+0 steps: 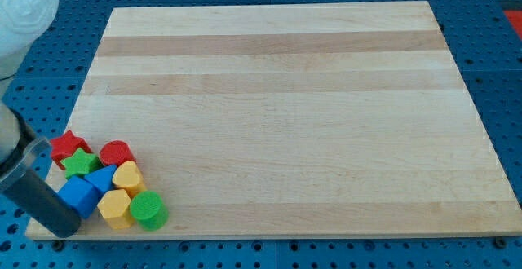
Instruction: Push the yellow hexagon a bit up
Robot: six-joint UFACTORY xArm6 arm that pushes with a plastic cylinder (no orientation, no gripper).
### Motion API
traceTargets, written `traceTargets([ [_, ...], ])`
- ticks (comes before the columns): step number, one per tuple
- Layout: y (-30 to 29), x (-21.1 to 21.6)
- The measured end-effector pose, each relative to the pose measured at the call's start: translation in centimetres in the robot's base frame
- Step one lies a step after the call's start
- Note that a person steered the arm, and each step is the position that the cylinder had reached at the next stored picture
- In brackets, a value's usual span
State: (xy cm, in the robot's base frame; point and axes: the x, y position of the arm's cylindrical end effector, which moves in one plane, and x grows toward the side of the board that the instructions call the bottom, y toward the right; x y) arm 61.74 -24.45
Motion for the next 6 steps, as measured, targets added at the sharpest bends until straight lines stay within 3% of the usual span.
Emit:
traceTargets([
  [6,8.2,-0.3],
])
